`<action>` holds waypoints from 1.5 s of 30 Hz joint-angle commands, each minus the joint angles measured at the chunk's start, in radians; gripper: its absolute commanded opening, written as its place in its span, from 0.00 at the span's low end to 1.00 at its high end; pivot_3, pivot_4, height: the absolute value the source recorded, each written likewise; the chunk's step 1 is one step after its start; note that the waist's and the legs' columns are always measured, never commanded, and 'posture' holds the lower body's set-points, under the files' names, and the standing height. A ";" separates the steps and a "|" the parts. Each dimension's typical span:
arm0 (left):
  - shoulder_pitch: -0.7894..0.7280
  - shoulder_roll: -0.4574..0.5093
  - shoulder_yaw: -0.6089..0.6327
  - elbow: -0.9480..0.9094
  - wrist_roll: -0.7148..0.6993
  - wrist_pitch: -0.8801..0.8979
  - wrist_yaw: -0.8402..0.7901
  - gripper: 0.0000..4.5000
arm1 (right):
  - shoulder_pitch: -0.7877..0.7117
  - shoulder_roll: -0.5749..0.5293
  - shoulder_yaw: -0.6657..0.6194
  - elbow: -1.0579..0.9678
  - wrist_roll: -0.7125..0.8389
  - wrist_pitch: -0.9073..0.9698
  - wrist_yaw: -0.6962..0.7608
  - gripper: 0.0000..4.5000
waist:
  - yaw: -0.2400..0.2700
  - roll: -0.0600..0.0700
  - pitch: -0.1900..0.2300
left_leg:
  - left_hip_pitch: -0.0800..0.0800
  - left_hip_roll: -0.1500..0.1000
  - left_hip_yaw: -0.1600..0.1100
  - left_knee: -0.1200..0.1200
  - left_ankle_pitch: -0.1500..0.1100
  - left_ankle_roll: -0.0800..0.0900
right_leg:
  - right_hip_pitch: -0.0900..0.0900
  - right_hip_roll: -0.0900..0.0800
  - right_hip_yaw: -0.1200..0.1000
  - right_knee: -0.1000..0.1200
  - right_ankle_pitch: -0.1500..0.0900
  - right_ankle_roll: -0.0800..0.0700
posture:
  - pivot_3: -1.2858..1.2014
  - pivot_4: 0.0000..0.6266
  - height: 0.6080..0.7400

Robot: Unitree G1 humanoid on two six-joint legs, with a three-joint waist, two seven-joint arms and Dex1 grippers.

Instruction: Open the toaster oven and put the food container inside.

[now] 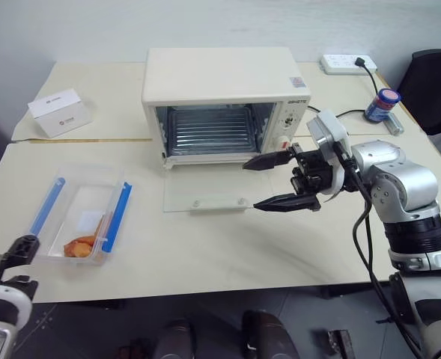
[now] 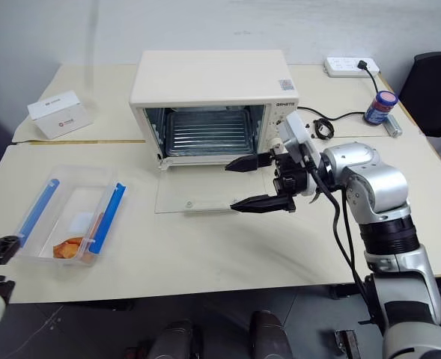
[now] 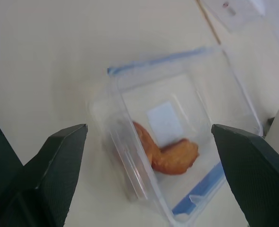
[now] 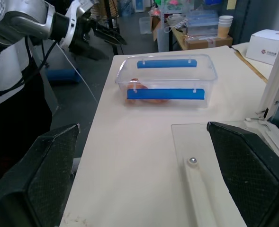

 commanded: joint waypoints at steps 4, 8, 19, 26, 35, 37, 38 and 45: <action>-0.038 0.042 -0.136 0.092 0.031 -0.106 0.109 0.99 | 0.039 -0.035 -0.091 -0.122 0.058 0.049 -0.075 1.00 | -0.001 0.000 0.000 | 0.000 0.003 0.003 0.000 -0.001 -0.001 | -0.001 0.004 -0.001 -0.001 0.000 0.000 | 0.52 0.24 1.00; -0.088 0.082 -0.179 0.206 0.032 -0.092 0.082 0.95 | 0.081 -0.054 -0.122 -0.183 0.079 0.071 -0.117 1.00 | 0.002 0.000 0.000 | 0.001 0.004 0.005 0.000 -0.001 -0.002 | -0.001 0.007 -0.002 -0.001 0.000 0.000 | 0.52 0.24 1.00; -0.198 0.189 -0.180 0.408 0.005 -0.018 0.071 0.28 | 0.097 -0.081 -0.163 -0.275 0.140 0.134 -0.222 1.00 | 0.001 0.000 0.000 | 0.001 0.006 0.007 -0.001 0.000 -0.002 | -0.002 0.009 -0.001 -0.001 0.000 0.000 | 0.52 0.24 1.00; -0.239 0.313 -0.098 0.541 -0.001 0.168 -0.046 0.01 | 0.112 -0.103 -0.180 -0.303 0.167 0.159 -0.274 1.00 | 0.002 0.000 0.000 | 0.001 0.006 0.007 -0.002 0.000 -0.003 | -0.003 0.009 -0.001 -0.001 0.000 0.000 | 0.52 0.24 1.00; -0.475 0.689 -0.024 0.857 -0.001 0.606 -0.498 0.01 | 0.219 -0.156 -0.272 -0.384 0.248 0.244 -0.367 1.00 | 0.015 -0.006 0.002 | -0.003 0.006 0.012 -0.006 0.002 -0.007 | -0.009 0.009 -0.007 -0.001 -0.001 -0.002 | 0.52 0.24 1.00; -0.515 0.715 -0.036 0.889 -0.001 0.662 -0.557 0.01 | 0.231 -0.159 -0.278 -0.394 0.253 0.245 -0.381 1.00 | 0.014 -0.006 0.002 | -0.002 0.006 0.017 -0.010 0.002 -0.006 | -0.010 0.009 -0.006 -0.001 -0.001 -0.002 | 0.52 0.24 1.00; -0.590 0.735 -0.093 0.901 -0.001 0.703 -0.621 0.01 | 0.253 -0.161 -0.291 -0.408 0.251 0.242 -0.396 1.00 | 0.013 -0.005 0.002 | -0.002 0.006 0.019 -0.012 0.002 -0.006 | -0.012 0.008 -0.005 0.000 -0.001 -0.001 | 0.52 0.24 1.00; -0.940 0.753 -0.433 0.951 -0.001 0.859 -0.741 0.01 | 0.332 -0.172 -0.347 -0.471 0.281 0.246 -0.467 1.00 | 0.004 -0.006 0.003 | -0.005 0.007 0.022 -0.018 0.003 -0.009 | -0.019 0.010 -0.005 0.001 0.000 0.000 | 0.52 0.24 1.00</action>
